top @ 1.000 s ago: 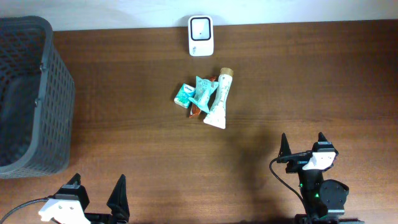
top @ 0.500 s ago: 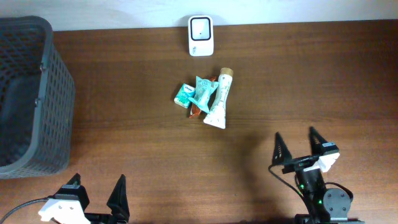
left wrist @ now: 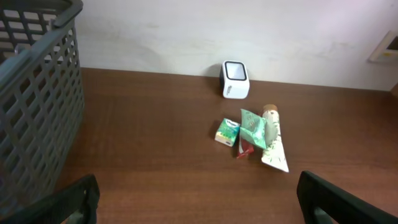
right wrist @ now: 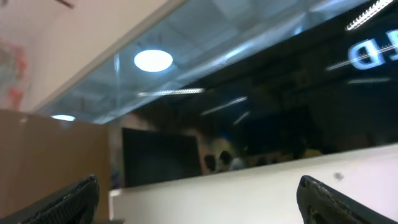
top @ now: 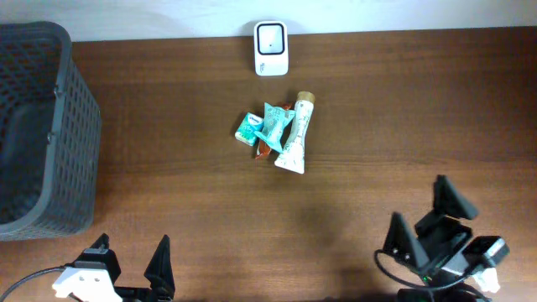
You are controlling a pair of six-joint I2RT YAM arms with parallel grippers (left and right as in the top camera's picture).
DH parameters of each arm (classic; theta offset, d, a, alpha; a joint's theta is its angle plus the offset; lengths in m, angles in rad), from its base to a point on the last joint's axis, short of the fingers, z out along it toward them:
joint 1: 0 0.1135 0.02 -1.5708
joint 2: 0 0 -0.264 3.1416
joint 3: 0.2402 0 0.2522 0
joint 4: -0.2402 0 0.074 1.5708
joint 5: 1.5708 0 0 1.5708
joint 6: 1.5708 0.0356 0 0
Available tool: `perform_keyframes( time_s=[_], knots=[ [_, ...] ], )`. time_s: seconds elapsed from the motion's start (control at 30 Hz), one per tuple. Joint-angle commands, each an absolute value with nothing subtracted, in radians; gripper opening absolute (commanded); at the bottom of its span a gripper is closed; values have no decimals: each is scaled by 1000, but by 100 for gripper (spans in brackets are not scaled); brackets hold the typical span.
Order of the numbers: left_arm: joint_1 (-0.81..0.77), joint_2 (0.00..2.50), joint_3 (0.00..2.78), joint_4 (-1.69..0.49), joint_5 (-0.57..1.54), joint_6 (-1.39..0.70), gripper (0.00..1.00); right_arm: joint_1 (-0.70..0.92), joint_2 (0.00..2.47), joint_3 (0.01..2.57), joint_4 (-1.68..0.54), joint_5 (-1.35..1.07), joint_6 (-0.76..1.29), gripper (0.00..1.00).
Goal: Scan the item barcode
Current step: 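Raise the right arm and move the right gripper over the shampoo tube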
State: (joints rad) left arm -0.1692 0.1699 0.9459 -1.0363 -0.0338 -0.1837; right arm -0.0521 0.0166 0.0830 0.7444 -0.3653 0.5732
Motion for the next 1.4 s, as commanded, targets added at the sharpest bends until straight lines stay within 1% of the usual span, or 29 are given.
perform_keyframes(
  time_s=[0.0,0.13,0.17,0.27,0.37,0.43,0.5,0.53,0.63,0.77,0.83,0.9,0.97,1.03,1.07,1.17,1.27,1.37],
  knots=[
    [-167,162,942,-1035,-41,-186,99,-46,109,280,589,-311,429,99],
    [-167,162,942,-1035,-41,-186,99,-46,310,527,303,-413,241,99],
    [-167,162,942,-1035,-41,-186,99,-46,398,623,177,-447,191,99],
    [-167,162,942,-1035,-41,-186,99,-46,628,852,-107,-519,88,99],
    [-167,162,942,-1035,-41,-186,99,-46,850,1082,-371,-565,52,99],
    [-167,162,942,-1035,-41,-186,99,-46,976,1217,-506,-649,52,99],
    [-167,162,942,-1035,-41,-186,99,-46,1056,1289,-562,-755,53,99],
    [-167,162,942,-1035,-41,-186,99,-46,1110,1319,-578,-854,60,98],
    [-167,162,942,-1035,-41,-186,99,-46,1187,1324,-577,-1040,64,99],
    [-167,162,942,-1035,-41,-186,99,-46,1291,1324,-584,-1121,70,98],
    [-167,162,942,-1035,-41,-186,99,-45,1332,1324,-625,-1068,89,98],
    [-167,162,942,-1035,-41,-186,99,-45,1351,1324,-701,-863,142,98],
    [-167,162,942,-1035,-41,-186,99,-44,1367,1324,-788,-567,229,98],
    [-167,162,942,-1035,-41,-186,99,-37,1390,1324,-841,-385,276,98],
    [-167,162,942,-1035,-41,-186,99,-32,1403,1324,-850,-365,275,98],
    [-167,162,942,-1035,-41,-186,99,-17,1444,1324,-828,-427,276,98],
    [-167,162,942,-1035,-41,-186,99,0,1482,1324,-771,-490,276,98],
    [-167,162,942,-1035,-41,-186,99,28,1530,1324,-712,-493,321,99]
  ],
)
